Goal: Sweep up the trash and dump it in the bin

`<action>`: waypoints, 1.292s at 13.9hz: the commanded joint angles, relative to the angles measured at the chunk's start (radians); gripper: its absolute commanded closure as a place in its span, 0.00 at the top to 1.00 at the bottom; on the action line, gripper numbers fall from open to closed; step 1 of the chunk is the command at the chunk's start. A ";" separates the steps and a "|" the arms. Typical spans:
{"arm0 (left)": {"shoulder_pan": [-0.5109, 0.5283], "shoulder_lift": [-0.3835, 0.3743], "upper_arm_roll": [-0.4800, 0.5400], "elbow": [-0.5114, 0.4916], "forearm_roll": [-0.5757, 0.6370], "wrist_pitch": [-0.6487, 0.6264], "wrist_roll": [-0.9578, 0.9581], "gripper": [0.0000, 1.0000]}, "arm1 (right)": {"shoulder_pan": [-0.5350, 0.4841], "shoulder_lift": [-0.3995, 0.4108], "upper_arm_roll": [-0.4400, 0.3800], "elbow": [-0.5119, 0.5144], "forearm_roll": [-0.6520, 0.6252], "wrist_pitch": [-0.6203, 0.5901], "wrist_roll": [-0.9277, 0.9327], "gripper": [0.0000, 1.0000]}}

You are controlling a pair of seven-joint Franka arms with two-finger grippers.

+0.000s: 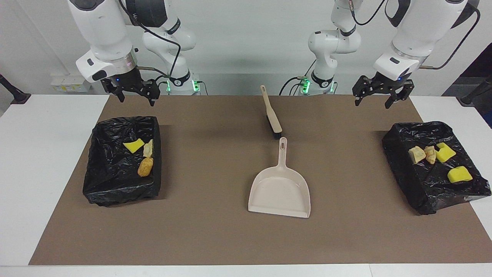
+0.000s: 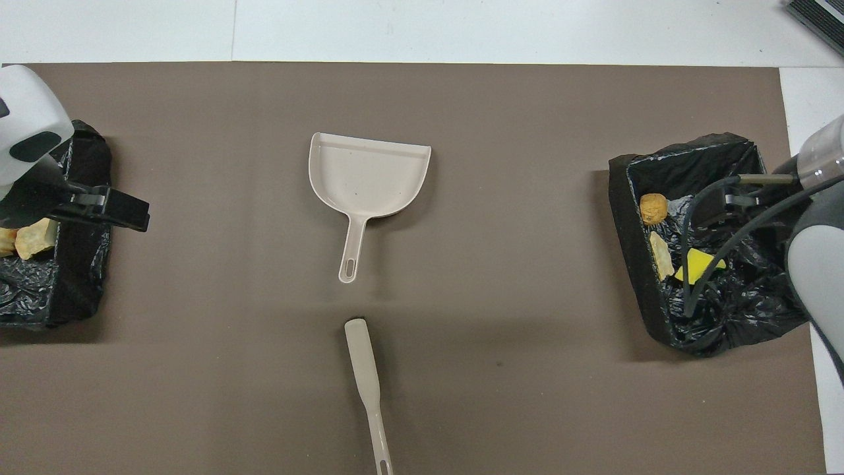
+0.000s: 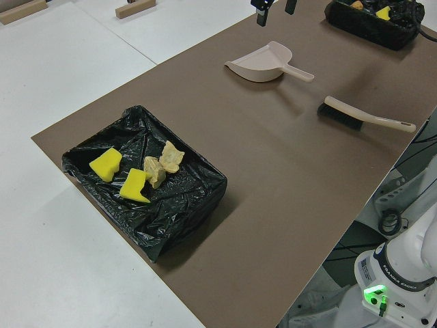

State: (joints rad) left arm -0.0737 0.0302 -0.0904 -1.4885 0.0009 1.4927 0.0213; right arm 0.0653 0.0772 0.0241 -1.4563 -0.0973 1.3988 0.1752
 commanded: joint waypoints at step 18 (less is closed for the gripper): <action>-0.001 -0.036 0.024 -0.010 -0.004 -0.019 0.066 1.00 | -0.016 -0.004 0.011 0.007 0.007 -0.008 -0.010 1.00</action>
State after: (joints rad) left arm -0.0721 0.0096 -0.0731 -1.4885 0.0009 1.4816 0.0740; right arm 0.0653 0.0772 0.0241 -1.4562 -0.0973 1.3989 0.1752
